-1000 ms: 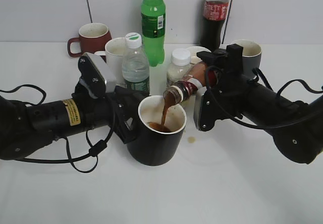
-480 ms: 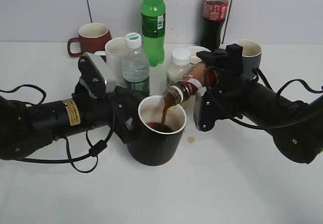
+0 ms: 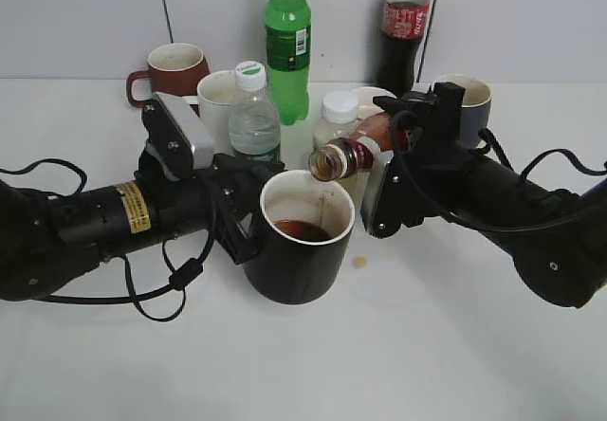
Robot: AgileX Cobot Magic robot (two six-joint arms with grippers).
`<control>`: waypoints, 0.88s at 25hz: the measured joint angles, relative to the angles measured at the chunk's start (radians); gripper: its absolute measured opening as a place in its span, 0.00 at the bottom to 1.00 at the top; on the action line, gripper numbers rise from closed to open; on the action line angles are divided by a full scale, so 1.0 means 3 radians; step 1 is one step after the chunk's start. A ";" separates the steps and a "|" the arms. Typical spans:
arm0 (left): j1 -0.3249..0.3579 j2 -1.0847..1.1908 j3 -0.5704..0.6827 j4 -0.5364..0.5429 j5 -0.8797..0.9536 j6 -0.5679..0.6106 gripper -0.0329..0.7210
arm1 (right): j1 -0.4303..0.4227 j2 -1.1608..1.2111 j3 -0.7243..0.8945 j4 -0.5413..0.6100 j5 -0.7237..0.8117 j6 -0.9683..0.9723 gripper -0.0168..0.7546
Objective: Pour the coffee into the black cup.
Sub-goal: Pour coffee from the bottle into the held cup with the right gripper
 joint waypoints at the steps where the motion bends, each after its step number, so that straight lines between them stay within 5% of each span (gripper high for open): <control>1: 0.0000 0.0000 0.0000 0.0000 -0.0007 0.0000 0.10 | 0.0000 0.0000 0.0000 0.0000 0.0000 0.0089 0.67; 6: -0.0001 0.0000 0.0000 -0.0040 -0.0010 0.0000 0.10 | 0.0000 0.0000 0.0000 0.0012 0.0000 0.0639 0.67; 13: 0.0044 0.0000 0.0057 -0.0386 -0.0182 0.0000 0.10 | 0.0000 0.0000 0.0000 0.0284 0.0000 0.2349 0.67; 22: 0.0491 -0.0161 0.0498 -0.0832 -0.0196 0.0000 0.10 | 0.0000 -0.0003 0.0267 0.0753 0.0000 0.3710 0.67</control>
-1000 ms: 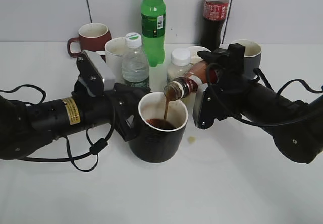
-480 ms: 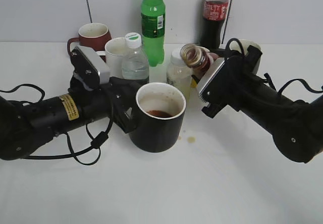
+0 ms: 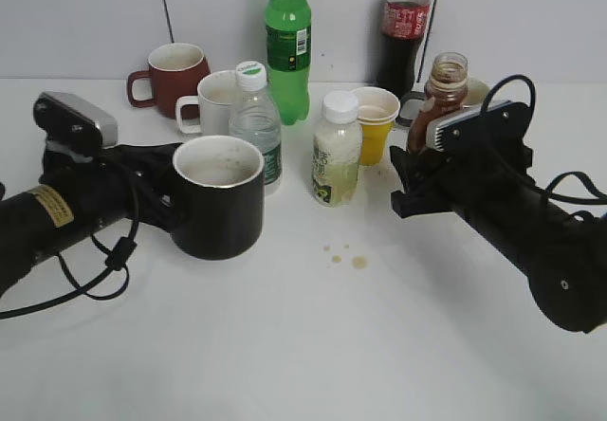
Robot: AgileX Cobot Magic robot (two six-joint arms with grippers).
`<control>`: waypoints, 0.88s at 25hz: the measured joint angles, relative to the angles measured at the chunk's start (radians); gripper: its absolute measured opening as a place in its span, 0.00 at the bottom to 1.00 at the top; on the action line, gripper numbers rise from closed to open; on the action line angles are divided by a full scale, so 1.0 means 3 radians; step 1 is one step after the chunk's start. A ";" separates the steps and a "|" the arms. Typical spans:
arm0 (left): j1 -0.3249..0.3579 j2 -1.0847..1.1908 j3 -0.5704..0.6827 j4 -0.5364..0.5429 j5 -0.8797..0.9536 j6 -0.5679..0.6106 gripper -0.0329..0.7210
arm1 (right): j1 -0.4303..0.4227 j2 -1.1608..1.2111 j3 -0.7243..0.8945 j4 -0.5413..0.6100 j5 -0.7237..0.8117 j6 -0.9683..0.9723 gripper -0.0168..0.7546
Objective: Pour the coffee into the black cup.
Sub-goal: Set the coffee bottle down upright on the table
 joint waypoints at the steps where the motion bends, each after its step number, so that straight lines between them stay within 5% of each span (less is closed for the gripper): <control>1: 0.0067 -0.0034 0.0036 -0.0024 0.0000 0.0000 0.10 | 0.0000 0.0000 0.0056 0.0029 0.0000 0.0062 0.67; 12: 0.0421 -0.0057 0.0135 -0.0819 -0.0015 0.0053 0.10 | -0.0003 0.0003 0.0529 0.0625 -0.0001 0.0480 0.67; 22: 0.0425 0.0427 -0.0171 -0.0918 -0.0023 0.0154 0.10 | -0.0003 0.0253 0.0326 0.0628 -0.0001 0.0478 0.67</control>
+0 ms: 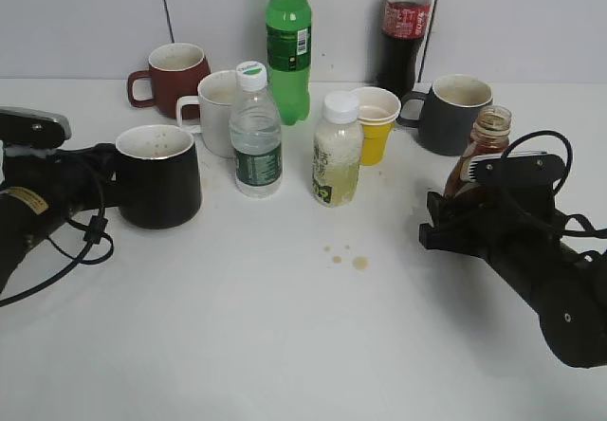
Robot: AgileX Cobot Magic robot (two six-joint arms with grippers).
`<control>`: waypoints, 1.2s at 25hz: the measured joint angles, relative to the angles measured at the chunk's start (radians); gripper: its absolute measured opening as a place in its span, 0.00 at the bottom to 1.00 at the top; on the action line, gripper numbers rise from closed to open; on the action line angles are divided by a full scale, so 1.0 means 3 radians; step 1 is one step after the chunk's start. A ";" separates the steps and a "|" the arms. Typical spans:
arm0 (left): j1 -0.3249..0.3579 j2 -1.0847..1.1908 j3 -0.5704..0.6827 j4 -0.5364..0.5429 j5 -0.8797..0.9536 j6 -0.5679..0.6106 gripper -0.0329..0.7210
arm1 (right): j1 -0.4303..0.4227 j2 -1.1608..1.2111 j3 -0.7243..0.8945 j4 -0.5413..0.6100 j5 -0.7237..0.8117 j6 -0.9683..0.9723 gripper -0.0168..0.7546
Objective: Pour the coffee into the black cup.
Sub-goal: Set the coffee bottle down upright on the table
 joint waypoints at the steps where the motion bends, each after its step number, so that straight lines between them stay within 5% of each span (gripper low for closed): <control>1: 0.0000 0.0042 -0.0046 -0.0015 0.0000 0.0000 0.10 | 0.0000 0.0010 -0.0015 0.0000 0.0000 0.0000 0.67; 15: 0.0000 0.0400 -0.0313 -0.0065 -0.0180 -0.0027 0.11 | 0.0000 0.0018 -0.0070 0.0016 0.0000 -0.0052 0.67; 25: 0.0000 0.0387 -0.0061 -0.0070 -0.0284 -0.0031 0.35 | 0.0000 0.0020 -0.0178 0.0089 0.0000 -0.0187 0.67; 30: 0.0000 0.0222 0.0131 -0.0049 -0.0218 -0.0030 0.39 | -0.0007 0.0021 -0.0416 0.0137 0.0023 -0.0355 0.67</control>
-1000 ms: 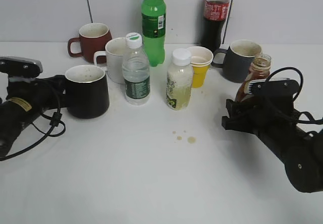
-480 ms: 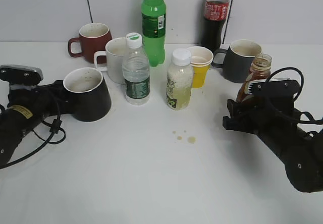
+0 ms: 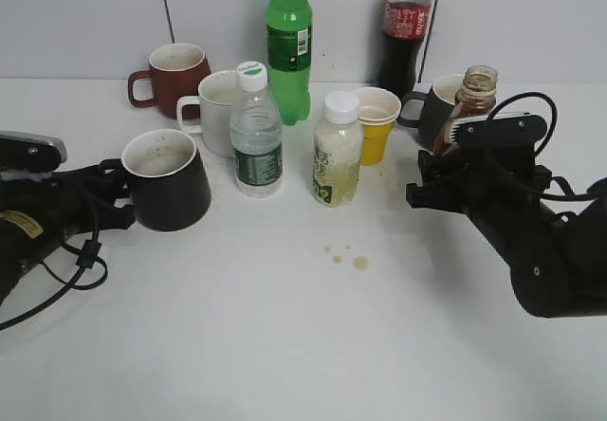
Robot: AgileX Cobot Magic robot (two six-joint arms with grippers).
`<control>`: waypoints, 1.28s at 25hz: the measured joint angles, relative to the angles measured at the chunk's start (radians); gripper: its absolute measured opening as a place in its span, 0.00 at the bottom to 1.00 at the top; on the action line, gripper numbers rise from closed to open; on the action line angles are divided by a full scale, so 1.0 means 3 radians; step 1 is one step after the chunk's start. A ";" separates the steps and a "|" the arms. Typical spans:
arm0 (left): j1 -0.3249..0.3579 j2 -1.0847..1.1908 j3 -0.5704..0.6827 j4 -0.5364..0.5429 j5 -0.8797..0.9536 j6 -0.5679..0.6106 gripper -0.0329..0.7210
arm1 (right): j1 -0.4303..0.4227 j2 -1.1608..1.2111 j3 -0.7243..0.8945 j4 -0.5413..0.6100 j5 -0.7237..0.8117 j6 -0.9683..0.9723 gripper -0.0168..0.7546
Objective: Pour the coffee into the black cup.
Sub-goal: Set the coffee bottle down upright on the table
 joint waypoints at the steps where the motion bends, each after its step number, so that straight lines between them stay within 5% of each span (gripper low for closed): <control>1: 0.0000 -0.0044 0.0036 0.0003 0.0008 0.0000 0.39 | -0.0011 0.0000 -0.0064 0.0000 0.0038 -0.0004 0.67; 17: 0.0000 -0.0589 0.0585 0.0153 0.0026 0.0000 0.39 | -0.0065 0.0471 -0.0295 -0.0148 -0.0047 0.0005 0.67; 20: 0.0000 -0.0814 0.0680 0.0153 0.0049 -0.0117 0.39 | -0.0065 0.0434 -0.0295 -0.0145 0.0073 0.0008 0.76; 24: 0.0000 -0.1246 0.0691 0.0216 0.0575 -0.0443 0.39 | -0.0065 0.0216 -0.0295 -0.0073 0.0620 0.0008 0.87; 32: -0.0026 -0.2541 0.0657 0.0243 0.2218 -0.0614 0.39 | -0.0065 -0.0617 0.0040 0.0251 0.1726 -0.0137 0.86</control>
